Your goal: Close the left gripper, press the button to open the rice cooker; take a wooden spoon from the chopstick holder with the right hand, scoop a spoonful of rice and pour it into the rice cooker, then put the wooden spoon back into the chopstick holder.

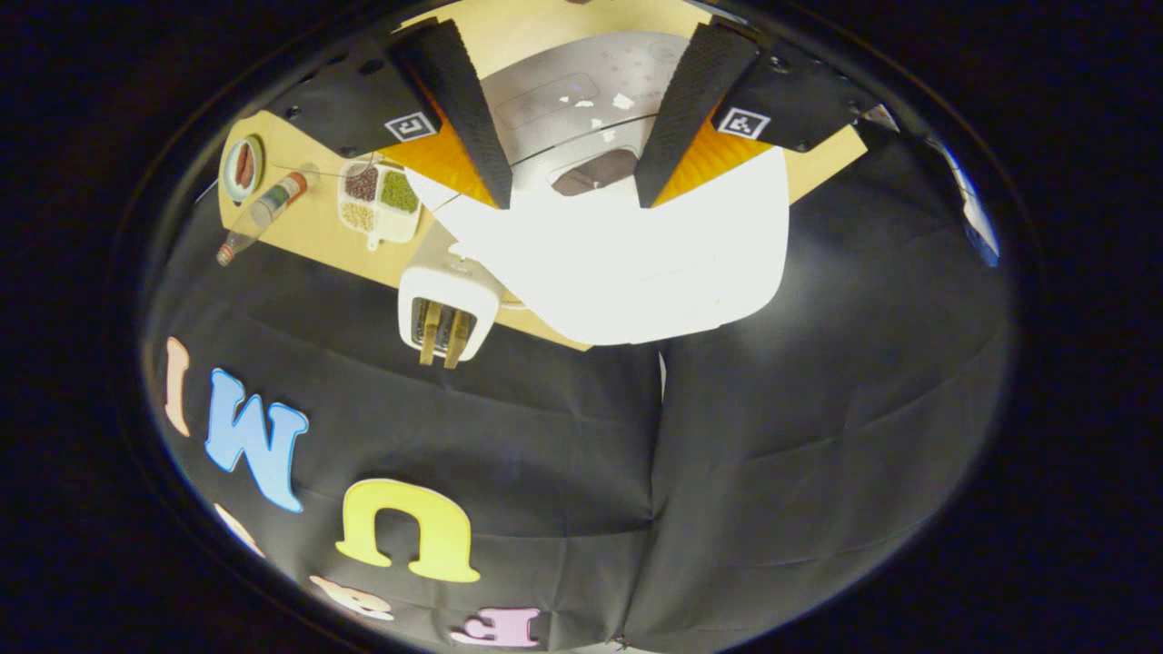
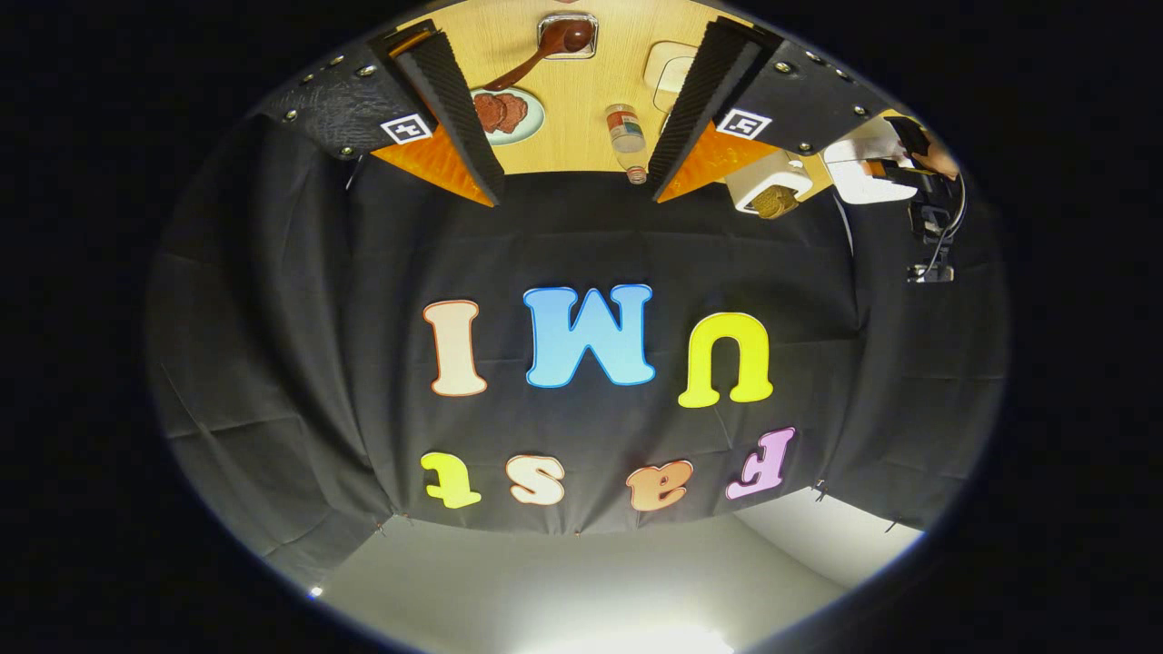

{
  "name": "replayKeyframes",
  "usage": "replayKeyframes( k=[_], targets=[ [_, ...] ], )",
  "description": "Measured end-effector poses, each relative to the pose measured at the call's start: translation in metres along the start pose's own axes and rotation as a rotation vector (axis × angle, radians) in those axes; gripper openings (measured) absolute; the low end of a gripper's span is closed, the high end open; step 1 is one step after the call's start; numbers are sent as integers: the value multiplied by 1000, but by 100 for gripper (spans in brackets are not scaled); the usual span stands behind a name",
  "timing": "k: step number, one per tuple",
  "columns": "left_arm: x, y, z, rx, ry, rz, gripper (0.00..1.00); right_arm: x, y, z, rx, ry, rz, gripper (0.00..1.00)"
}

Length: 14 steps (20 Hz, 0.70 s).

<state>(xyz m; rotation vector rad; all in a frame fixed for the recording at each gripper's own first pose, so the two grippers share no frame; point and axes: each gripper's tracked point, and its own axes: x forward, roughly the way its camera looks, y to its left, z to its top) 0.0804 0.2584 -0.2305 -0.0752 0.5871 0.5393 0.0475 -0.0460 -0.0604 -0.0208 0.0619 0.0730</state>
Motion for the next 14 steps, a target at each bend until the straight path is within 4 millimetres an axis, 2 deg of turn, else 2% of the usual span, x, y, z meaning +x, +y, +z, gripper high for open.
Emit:
replayKeyframes(
  k=[5,6,7,8,10,11,14],
  targets=[
    [1,1,-6,10,25,5,96,-8,-10,-3,18,0,-26,98],
    [0,0,-3,-5,10,-4,100,-9,-11,-4,23,1,-26,98],
    [1,-3,2,-26,-10,-23,94,-9,-10,-4,27,3,-26,98],
    [-1,-9,3,-64,-18,-61,98,-10,-9,-4,28,5,-26,98],
    [-19,-9,23,-76,-92,-76,98,-12,-9,-2,24,0,-21,98],
    [-31,-11,40,-48,-156,-87,97,-13,-9,0,21,-3,-18,98],
    [-98,-38,101,43,-362,-173,97,-12,0,4,24,-5,4,98]
  ],
)
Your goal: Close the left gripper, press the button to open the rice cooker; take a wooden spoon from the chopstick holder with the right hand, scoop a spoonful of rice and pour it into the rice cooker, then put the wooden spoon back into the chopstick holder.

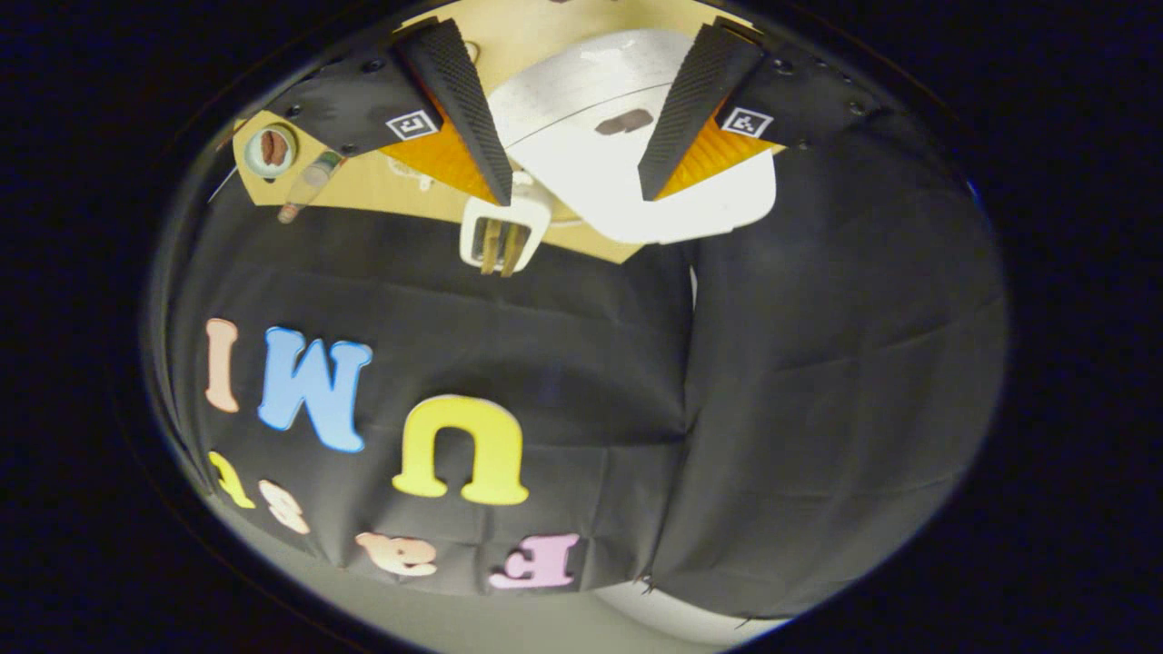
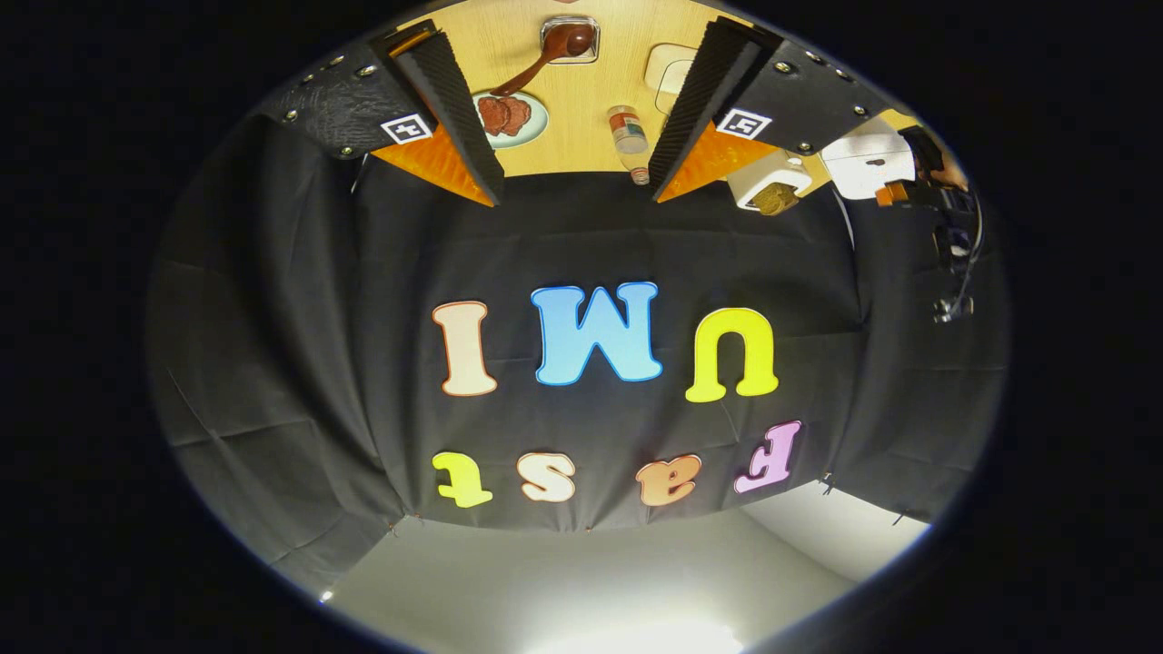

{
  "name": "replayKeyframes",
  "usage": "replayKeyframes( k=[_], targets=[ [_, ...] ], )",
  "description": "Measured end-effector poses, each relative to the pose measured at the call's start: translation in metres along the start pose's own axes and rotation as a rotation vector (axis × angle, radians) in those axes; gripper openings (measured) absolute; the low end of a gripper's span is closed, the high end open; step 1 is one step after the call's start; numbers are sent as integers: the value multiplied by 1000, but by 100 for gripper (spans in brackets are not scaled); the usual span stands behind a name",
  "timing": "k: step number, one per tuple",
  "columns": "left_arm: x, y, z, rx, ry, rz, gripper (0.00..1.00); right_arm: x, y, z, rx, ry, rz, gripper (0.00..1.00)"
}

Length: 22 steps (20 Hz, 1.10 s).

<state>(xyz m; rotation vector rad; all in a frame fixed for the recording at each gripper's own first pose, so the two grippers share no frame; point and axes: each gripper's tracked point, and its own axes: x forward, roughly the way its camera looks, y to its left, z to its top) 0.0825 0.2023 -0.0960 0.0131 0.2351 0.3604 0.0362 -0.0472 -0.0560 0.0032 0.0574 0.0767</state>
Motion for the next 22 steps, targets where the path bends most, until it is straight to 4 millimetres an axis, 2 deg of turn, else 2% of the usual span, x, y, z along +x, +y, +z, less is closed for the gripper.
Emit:
replayKeyframes(
  k=[1,4,5,6,7,8,10,14,18,20,22],
  targets=[
    [-13,-17,27,29,-69,-45,98,1,4,1,2,-1,11,98],
    [-69,-60,95,101,-273,-155,98,0,15,7,0,-9,50,98],
    [-90,-69,112,108,-315,-176,95,-1,19,11,0,-14,60,98],
    [-105,-79,124,103,-343,-190,98,-2,22,15,-1,-22,66,98],
    [-118,-89,132,82,-365,-202,100,-3,24,19,-3,-31,71,98],
    [-128,-100,139,51,-370,-221,97,-6,26,21,-6,-37,79,98],
    [-144,-124,138,16,-352,-263,98,-10,30,22,-8,-34,93,98],
    [-164,-154,119,29,-340,-299,96,-15,27,28,-2,-36,96,98],
    [-178,-179,82,40,-269,-296,98,-21,14,34,18,-32,85,98],
    [-187,-187,80,49,-271,-298,99,-23,11,38,31,-33,90,98],
    [-195,-190,76,76,-285,-296,97,-27,7,44,33,-51,85,98]
  ],
)
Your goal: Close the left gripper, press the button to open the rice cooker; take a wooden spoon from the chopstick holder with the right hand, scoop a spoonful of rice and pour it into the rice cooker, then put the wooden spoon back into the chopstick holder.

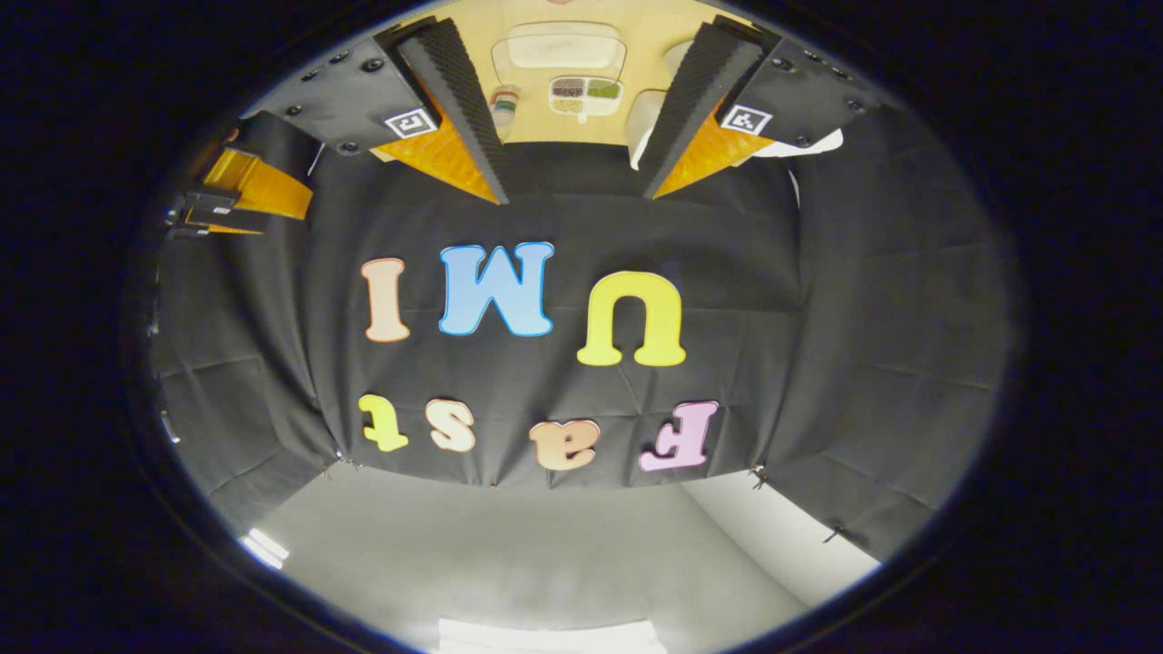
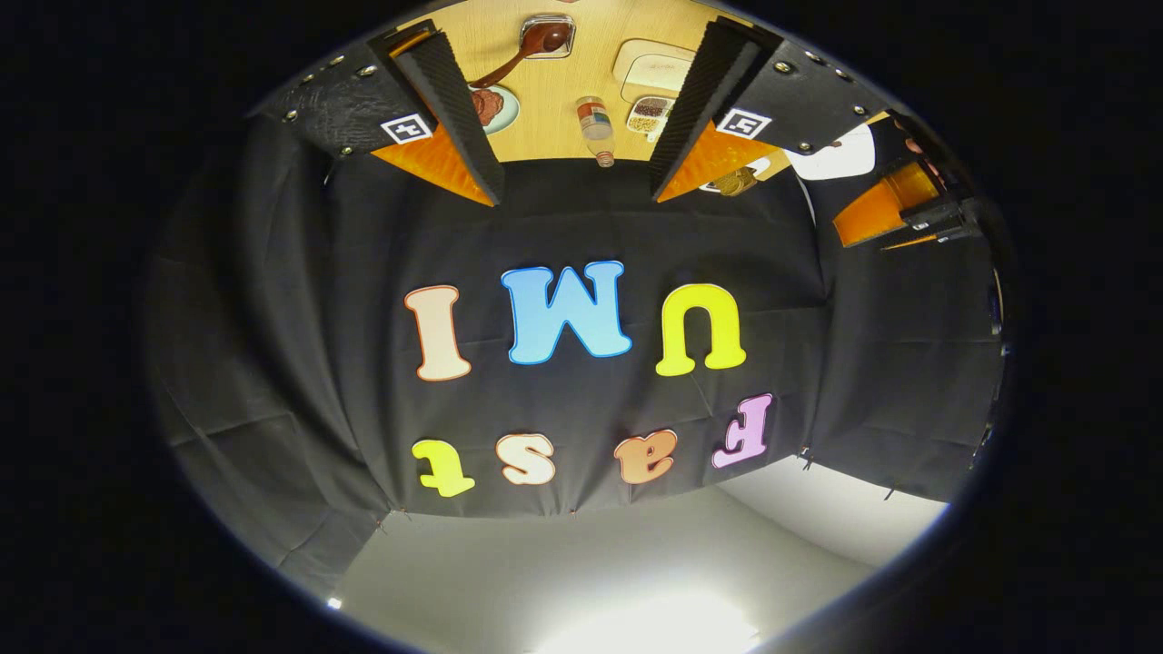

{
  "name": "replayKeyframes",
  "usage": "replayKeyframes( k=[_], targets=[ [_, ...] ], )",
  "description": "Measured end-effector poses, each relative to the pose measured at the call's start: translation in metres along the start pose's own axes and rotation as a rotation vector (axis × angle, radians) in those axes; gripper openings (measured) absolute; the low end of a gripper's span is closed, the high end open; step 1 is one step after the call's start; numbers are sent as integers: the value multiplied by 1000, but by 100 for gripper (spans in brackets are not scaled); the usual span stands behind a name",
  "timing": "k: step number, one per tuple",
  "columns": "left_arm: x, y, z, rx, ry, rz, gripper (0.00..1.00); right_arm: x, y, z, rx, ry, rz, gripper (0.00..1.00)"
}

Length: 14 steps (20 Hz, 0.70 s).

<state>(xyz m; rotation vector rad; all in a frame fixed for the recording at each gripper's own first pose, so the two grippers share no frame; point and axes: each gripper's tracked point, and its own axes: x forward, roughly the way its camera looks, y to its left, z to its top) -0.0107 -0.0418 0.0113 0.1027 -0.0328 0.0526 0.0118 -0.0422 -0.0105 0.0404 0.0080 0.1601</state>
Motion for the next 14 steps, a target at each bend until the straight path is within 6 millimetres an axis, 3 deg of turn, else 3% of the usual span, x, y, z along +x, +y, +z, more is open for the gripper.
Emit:
replayKeyframes(
  k=[2,5,14],
  targets=[
    [-4,-4,-6,4,5,-16,98,-2,-3,5,2,-15,-28,98],
    [-7,-1,-11,-10,21,-48,100,-7,9,8,8,-14,-61,98],
    [-14,43,-3,2,16,-57,96,-22,49,14,-14,-37,-99,98]
  ],
)
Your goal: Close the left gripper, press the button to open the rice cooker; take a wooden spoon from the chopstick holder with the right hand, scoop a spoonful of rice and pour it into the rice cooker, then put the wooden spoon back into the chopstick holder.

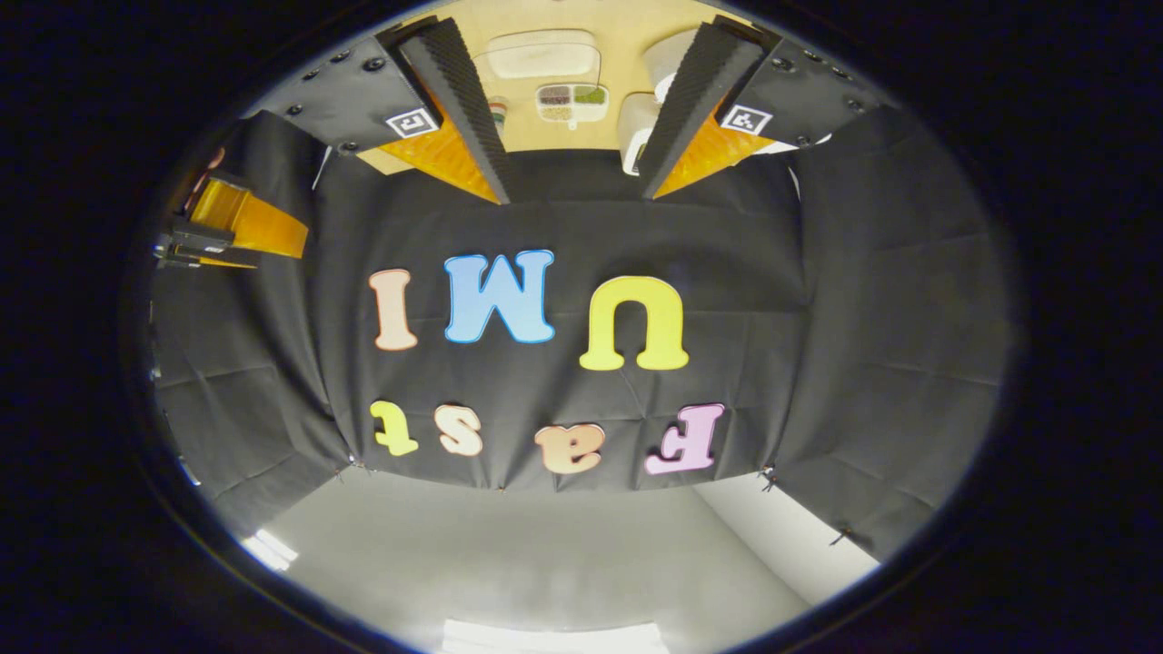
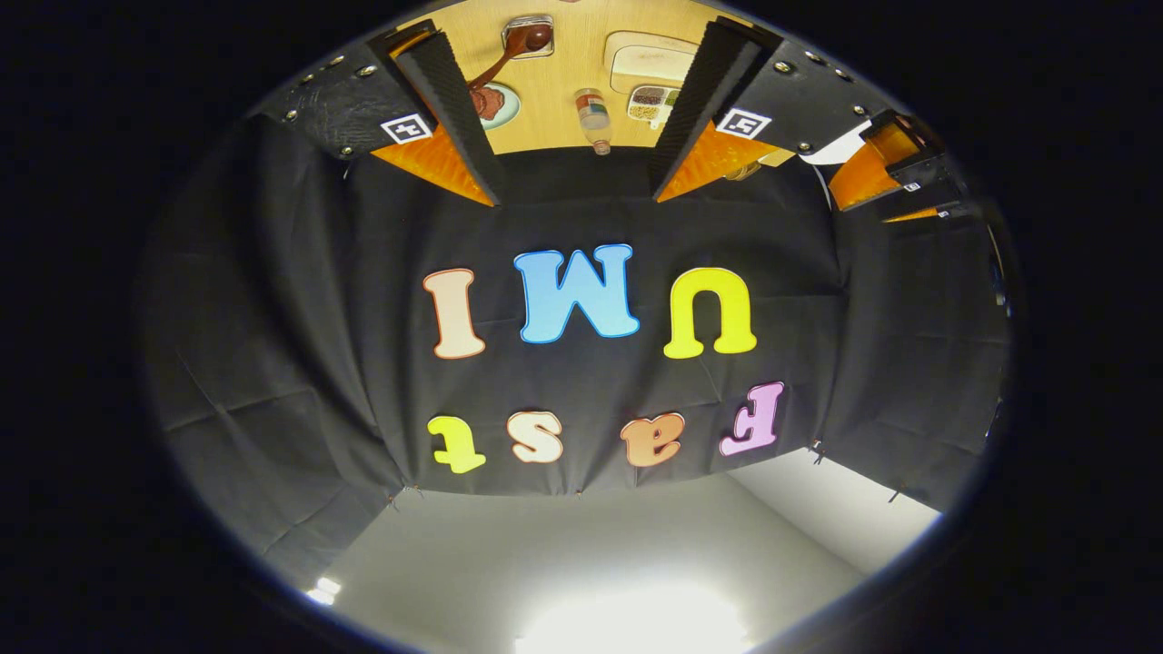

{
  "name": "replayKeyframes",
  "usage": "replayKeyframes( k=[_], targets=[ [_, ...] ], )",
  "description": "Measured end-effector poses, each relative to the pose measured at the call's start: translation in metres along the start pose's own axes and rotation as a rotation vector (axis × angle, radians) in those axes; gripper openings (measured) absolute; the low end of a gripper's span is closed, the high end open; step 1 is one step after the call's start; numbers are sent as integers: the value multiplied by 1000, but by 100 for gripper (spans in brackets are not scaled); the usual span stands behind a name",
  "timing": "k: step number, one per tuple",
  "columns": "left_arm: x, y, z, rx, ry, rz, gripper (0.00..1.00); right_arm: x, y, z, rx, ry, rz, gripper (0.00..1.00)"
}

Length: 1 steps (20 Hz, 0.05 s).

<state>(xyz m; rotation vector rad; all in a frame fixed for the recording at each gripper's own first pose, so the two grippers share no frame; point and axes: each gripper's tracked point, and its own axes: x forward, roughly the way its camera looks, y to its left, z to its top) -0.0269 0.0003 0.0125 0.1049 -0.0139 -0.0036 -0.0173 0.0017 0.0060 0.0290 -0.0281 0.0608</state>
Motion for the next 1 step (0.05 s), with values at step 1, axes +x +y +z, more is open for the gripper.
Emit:
replayKeyframes(
  k=[1],
  targets=[
    [-1,4,4,-3,-3,-1,96,-2,4,-1,-1,0,-6,98]
  ],
)
